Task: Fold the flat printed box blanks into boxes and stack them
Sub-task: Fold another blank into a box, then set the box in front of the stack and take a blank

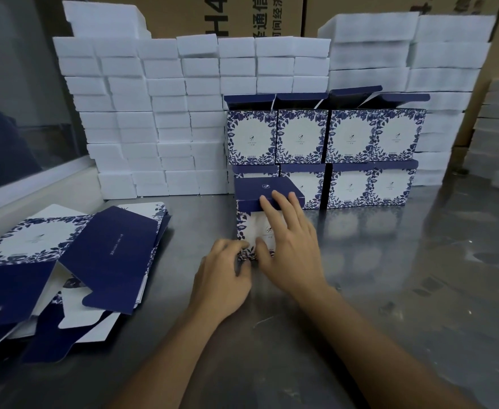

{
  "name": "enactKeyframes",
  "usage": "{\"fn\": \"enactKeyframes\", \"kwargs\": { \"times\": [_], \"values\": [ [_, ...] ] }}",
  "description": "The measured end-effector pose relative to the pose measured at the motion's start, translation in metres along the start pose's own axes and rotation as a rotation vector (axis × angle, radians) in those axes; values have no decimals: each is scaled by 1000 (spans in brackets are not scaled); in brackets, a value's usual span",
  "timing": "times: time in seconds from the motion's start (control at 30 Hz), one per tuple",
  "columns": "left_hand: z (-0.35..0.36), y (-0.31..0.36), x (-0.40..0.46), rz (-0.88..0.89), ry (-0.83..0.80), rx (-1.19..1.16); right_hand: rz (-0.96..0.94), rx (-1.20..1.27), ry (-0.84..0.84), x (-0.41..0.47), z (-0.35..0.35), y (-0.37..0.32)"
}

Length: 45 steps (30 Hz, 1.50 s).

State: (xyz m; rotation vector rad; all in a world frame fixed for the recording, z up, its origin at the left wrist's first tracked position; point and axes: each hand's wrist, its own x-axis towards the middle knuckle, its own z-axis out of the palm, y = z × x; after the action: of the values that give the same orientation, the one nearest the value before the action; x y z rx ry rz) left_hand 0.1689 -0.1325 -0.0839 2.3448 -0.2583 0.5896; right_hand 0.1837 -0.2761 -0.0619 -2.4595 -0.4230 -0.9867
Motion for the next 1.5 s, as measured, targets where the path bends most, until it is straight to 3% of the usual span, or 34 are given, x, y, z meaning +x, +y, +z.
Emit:
{"fn": "enactKeyframes", "kwargs": {
  "times": [0.33, 1.1, 1.3, 1.5],
  "values": [
    [2, -3, 4, -26, -70, 132, 14, -50, -104, 31, 15, 14],
    [3, -6, 8, -33, -46, 99, 25, -233, -304, 65, 38, 27],
    [-3, -6, 7, -1, -55, 135, 17, -118, -204, 48, 27, 20],
    [-24, -8, 8, -44, 78, 414, 73, 105, -7, 13, 9, 24]
  ]
}}
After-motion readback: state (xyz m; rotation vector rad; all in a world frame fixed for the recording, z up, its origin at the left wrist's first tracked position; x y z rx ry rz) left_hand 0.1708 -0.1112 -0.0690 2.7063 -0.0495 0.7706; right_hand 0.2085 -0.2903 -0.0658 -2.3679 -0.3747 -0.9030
